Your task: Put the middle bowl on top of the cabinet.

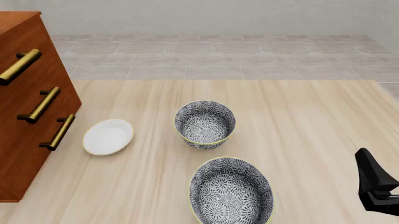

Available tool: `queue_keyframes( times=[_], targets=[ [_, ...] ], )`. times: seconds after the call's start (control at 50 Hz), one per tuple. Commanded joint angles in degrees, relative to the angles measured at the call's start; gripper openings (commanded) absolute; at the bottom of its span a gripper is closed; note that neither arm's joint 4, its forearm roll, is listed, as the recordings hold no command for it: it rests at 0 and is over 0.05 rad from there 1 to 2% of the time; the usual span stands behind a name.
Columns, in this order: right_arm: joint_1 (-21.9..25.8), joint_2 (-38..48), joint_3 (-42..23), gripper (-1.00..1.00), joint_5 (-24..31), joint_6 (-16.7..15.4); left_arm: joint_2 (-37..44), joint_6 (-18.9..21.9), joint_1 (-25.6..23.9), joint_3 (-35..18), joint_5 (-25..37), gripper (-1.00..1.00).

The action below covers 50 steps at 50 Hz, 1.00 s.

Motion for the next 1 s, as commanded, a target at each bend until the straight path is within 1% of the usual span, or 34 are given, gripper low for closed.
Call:
queue_keyframes(
  times=[0.02,0.14,0.3,0.46,0.64,0.86,1.0],
  targets=[
    [-0.1,0.0,0.0,1.0,0.0,0.1,0.6,-0.3,2.3,0.0,-0.6,-1.0],
    [0.0,0.1,0.0,1.0,-0.1,0.0,0.8,-0.6,2.8,0.7,-1.2,-1.0],
    [0.0,0.2,0.0,1.0,-0.1,-0.1,1.5,-1.8,3.0,3.8,-3.0,-1.0],
    [0.0,-0.5,0.0,1.0,0.6,-0.3,2.4,-1.2,4.5,5.0,-4.2,-1.0],
    [0.2,-0.4,0.0,1.0,0.5,-0.3,3.0,-0.6,6.6,5.2,-4.8,-1.0],
    [0.1,-0.2,0.0,1.0,0.4,-0.2,3.5,-0.1,7.4,6.5,-5.8,-1.0],
    [0.1,-0.3,0.0,1.0,0.5,-0.1,3.6,-0.5,6.9,8.0,-6.6,-1.0]
  ],
)
